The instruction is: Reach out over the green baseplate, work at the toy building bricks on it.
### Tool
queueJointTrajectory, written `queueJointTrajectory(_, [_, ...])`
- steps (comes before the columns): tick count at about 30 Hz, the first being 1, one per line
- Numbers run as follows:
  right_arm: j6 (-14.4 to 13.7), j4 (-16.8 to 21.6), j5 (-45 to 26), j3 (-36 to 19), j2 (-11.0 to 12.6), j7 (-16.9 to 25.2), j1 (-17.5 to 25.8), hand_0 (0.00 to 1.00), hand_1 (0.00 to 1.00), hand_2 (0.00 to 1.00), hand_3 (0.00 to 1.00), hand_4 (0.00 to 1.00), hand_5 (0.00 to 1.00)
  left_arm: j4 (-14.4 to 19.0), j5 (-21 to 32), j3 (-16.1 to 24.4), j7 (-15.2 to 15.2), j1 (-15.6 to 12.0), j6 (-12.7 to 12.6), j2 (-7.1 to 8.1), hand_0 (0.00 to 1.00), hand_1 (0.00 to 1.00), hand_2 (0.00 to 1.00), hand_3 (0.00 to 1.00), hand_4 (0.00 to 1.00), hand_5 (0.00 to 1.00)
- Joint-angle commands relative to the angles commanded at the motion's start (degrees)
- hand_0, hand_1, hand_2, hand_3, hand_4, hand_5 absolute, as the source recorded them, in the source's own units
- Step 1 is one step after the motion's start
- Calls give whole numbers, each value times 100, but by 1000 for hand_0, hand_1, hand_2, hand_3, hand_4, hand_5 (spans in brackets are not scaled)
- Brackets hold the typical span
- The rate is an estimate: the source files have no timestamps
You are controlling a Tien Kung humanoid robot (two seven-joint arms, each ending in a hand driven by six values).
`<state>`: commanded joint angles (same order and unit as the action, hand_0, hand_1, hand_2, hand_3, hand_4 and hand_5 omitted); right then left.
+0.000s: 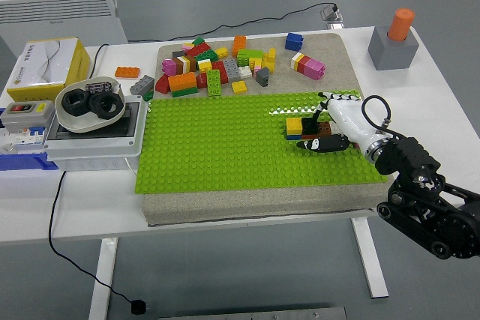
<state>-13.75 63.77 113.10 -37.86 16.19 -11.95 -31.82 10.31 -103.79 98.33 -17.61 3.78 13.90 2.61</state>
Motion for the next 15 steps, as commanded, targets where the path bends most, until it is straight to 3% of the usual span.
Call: queueJointTrajectory(15, [38,-218,-67,67,-107,-4,-65,936,930,951,582,986,609,0,-12,1,-2,6,3,5,768,715,711,812,990,998])
